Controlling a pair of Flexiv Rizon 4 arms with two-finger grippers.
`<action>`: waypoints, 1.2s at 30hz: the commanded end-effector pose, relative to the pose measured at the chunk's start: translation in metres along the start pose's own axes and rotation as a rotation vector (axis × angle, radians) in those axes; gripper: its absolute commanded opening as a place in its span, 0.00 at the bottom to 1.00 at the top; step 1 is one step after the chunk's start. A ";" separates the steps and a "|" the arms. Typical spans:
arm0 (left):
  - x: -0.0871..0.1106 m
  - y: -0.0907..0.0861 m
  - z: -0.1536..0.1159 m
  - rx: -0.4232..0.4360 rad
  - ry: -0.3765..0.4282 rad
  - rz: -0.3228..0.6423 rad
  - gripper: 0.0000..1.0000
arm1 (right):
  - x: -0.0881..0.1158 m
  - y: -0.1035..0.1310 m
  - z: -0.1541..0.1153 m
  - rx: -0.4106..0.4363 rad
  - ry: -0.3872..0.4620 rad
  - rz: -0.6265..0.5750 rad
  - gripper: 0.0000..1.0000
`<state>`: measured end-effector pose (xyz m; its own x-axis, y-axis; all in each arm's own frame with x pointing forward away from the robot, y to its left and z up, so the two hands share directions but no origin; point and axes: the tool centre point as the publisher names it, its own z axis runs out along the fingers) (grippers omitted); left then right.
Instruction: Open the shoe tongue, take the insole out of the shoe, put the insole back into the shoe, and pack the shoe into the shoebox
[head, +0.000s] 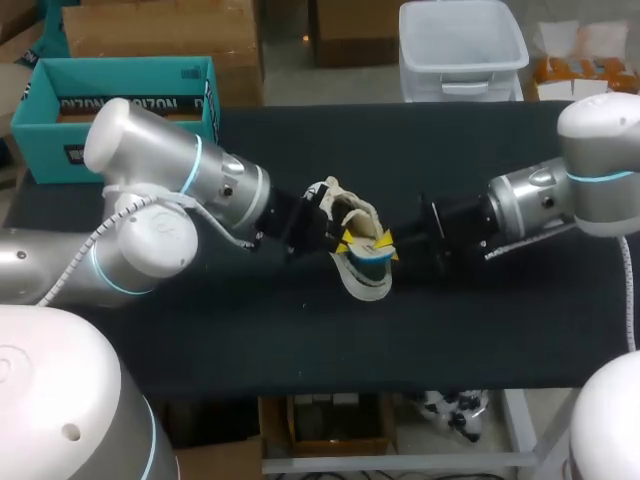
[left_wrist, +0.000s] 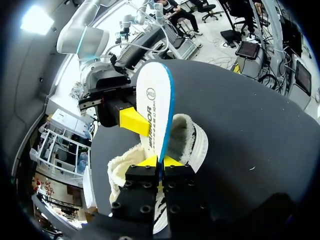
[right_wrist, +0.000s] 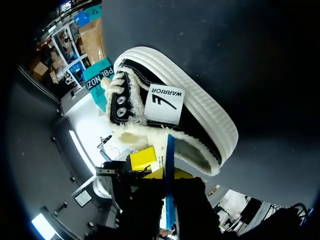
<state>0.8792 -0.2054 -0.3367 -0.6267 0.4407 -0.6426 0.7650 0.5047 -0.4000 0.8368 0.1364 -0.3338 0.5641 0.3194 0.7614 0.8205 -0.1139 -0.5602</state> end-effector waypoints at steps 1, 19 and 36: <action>0.003 -0.008 -0.002 -0.002 0.000 0.006 0.00 | -0.003 0.001 0.002 -0.014 0.006 -0.001 0.00; -0.004 -0.012 0.006 -0.016 -0.011 0.039 0.00 | 0.002 0.020 0.007 0.023 0.017 -0.016 0.00; -0.010 0.017 0.010 -0.033 0.012 -0.021 0.00 | 0.005 0.031 0.012 0.048 0.006 0.006 0.00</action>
<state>0.8974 -0.2063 -0.3401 -0.6464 0.4428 -0.6214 0.7454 0.5404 -0.3903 0.8685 0.1444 -0.3539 0.5698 0.3125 0.7601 0.8111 -0.0652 -0.5813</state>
